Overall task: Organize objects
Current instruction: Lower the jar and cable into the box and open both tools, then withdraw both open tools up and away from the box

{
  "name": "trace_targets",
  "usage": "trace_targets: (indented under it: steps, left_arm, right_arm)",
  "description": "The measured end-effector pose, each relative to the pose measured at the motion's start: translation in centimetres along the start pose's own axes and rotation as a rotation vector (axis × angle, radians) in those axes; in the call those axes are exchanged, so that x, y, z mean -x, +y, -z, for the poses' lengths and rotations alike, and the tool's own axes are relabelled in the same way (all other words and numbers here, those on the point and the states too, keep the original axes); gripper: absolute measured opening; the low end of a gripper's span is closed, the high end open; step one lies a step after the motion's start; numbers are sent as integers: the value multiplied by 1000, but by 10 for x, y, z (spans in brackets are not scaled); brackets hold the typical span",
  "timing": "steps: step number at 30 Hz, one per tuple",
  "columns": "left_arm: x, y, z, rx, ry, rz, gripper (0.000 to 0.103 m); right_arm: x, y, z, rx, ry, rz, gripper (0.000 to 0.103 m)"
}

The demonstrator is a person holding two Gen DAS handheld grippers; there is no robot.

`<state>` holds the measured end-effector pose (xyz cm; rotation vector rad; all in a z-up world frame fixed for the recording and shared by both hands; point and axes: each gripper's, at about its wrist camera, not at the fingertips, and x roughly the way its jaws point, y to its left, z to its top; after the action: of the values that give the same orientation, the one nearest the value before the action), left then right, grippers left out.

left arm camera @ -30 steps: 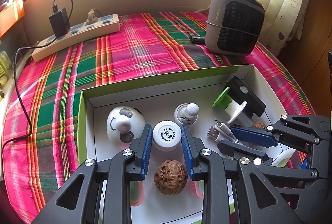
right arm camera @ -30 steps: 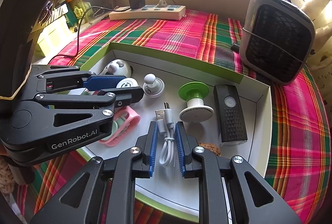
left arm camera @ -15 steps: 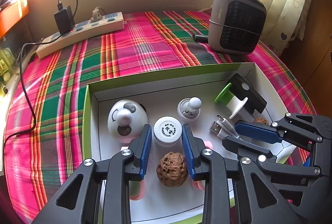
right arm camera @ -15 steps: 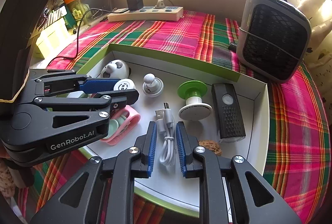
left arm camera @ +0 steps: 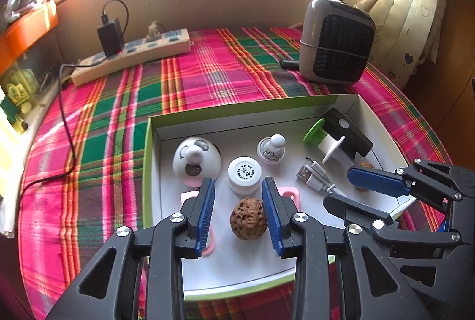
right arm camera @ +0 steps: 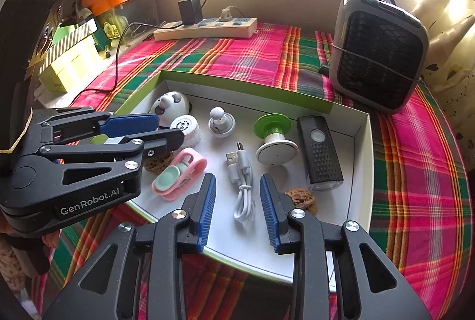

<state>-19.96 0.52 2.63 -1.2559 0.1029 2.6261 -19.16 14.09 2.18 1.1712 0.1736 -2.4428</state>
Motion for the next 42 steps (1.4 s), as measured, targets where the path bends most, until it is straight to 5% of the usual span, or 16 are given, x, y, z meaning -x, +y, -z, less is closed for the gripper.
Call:
trace_targets:
  steps: [18,42]
  left_arm:
    - [55,-1,29,70,-87,-91,32]
    - [74,-5,91,105,-48,-163,32]
  right_arm:
    - [36,9,16,-35,-71,40,43]
    - [63,17,51,-48,-87,73,44]
